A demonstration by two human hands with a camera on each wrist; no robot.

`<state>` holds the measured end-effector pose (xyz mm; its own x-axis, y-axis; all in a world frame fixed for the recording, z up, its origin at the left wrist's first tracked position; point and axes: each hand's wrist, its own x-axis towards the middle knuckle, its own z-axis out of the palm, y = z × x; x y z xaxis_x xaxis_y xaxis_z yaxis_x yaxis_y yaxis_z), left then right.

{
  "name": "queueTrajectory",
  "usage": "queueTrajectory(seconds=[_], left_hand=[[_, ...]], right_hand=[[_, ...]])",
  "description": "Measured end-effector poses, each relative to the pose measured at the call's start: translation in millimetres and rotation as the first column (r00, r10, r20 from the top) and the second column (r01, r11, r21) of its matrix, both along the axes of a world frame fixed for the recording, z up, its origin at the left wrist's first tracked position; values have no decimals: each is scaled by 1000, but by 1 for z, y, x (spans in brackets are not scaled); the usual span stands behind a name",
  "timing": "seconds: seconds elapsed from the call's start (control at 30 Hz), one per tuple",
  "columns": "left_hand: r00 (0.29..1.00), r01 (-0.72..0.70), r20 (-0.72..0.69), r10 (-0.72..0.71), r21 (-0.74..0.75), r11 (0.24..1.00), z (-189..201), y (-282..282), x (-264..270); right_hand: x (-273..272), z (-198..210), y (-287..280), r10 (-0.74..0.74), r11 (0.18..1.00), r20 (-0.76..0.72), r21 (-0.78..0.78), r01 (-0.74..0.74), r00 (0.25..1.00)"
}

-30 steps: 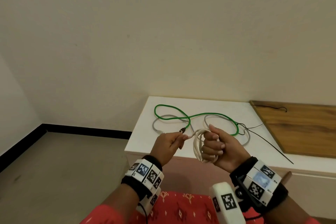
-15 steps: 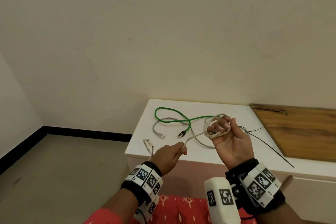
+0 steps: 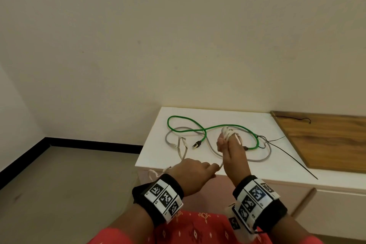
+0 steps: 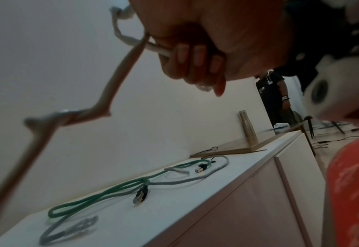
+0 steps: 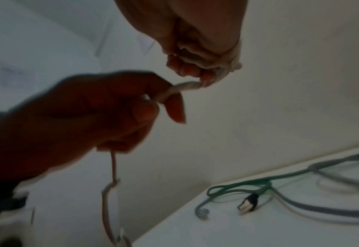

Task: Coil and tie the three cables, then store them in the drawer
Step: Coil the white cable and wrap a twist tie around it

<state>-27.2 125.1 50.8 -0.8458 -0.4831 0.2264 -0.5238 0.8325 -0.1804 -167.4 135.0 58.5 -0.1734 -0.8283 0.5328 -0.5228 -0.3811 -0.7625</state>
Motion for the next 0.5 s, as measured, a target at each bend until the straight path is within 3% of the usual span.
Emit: queueTrajectory(seconds=[0.07,0.13,0.2,0.3,0.4,0.5], left_hand=[[1000,6,-20,-8,-96,995,-1,-4,5],[998,18,-60,-32,-230,973,-4,-14,7],[990,5,-129,-55,-354,935,-2,-21,11],[964,-19,-246,-101,-441,897,-4,-30,19],[947,-24,-299,-118,-431,902,-7,-36,25],[936,-64,-343,-76,-378,923,-5,-38,27]], right_hand=[[1,-2,-3,-15,998,-313,59,35,950],[0,-2,-3,35,975,-581,197,99,813],[-5,0,-2,119,934,-651,329,138,749],[-10,7,3,290,888,-547,460,-7,785],[-11,12,9,470,777,-420,615,-137,776],[-11,15,12,548,630,-110,707,-323,829]])
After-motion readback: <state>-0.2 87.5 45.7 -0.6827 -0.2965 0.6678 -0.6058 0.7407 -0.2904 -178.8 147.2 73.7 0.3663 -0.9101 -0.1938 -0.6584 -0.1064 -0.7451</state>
